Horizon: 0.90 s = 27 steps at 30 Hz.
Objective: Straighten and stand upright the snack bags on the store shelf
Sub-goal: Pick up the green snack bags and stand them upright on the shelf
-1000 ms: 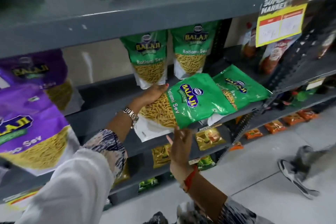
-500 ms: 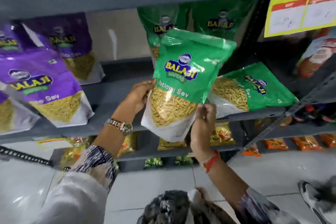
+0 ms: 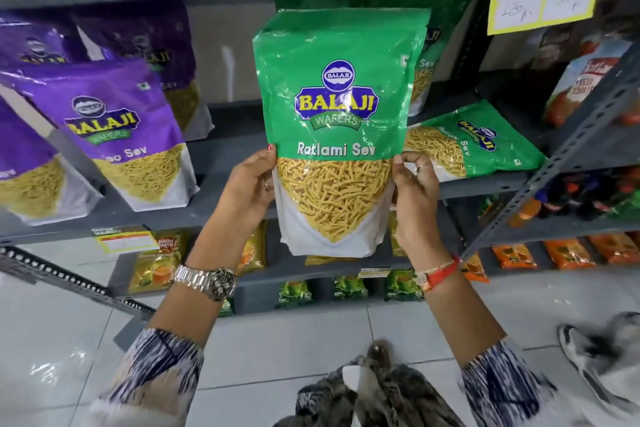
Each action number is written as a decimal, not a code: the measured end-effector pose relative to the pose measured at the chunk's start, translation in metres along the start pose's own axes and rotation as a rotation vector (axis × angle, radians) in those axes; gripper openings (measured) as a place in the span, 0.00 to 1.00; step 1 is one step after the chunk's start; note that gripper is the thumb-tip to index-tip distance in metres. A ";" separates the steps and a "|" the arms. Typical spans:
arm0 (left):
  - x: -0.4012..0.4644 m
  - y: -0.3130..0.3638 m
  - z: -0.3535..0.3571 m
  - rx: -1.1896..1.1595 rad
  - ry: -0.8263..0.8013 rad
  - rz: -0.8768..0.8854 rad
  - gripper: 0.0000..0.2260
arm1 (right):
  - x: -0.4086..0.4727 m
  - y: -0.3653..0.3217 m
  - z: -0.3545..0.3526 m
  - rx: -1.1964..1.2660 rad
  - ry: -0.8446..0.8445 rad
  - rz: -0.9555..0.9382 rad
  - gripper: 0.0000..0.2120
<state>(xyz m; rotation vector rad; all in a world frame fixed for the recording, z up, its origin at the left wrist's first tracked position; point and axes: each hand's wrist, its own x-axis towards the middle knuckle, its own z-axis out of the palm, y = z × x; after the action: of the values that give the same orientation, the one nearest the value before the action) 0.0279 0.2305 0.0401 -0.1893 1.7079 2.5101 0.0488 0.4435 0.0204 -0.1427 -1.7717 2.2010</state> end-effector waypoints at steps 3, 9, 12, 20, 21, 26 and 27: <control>0.001 -0.001 -0.010 0.041 0.013 0.006 0.07 | -0.001 0.004 0.006 -0.049 -0.020 -0.004 0.06; 0.024 0.006 -0.023 0.035 0.107 -0.006 0.08 | 0.034 0.013 0.033 -0.085 -0.096 -0.008 0.02; 0.042 0.011 -0.021 0.056 0.134 0.004 0.10 | 0.053 0.020 0.046 -0.098 -0.127 0.004 0.04; 0.080 0.003 -0.013 0.066 0.236 0.012 0.11 | 0.083 0.044 0.056 -0.175 -0.117 0.058 0.03; 0.084 -0.001 -0.014 0.044 0.247 0.007 0.11 | 0.085 0.046 0.056 -0.192 -0.127 0.049 0.03; 0.089 -0.012 -0.017 -0.023 0.331 0.037 0.06 | 0.092 0.047 0.051 -0.208 -0.197 0.044 0.05; 0.089 -0.018 -0.017 -0.044 0.426 0.084 0.07 | 0.091 0.045 0.048 -0.196 -0.188 0.047 0.06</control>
<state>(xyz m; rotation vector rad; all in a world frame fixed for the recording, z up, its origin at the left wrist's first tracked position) -0.0566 0.2226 0.0035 -0.7170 1.8306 2.7168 -0.0583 0.4172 -0.0018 -0.0203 -2.1054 2.1294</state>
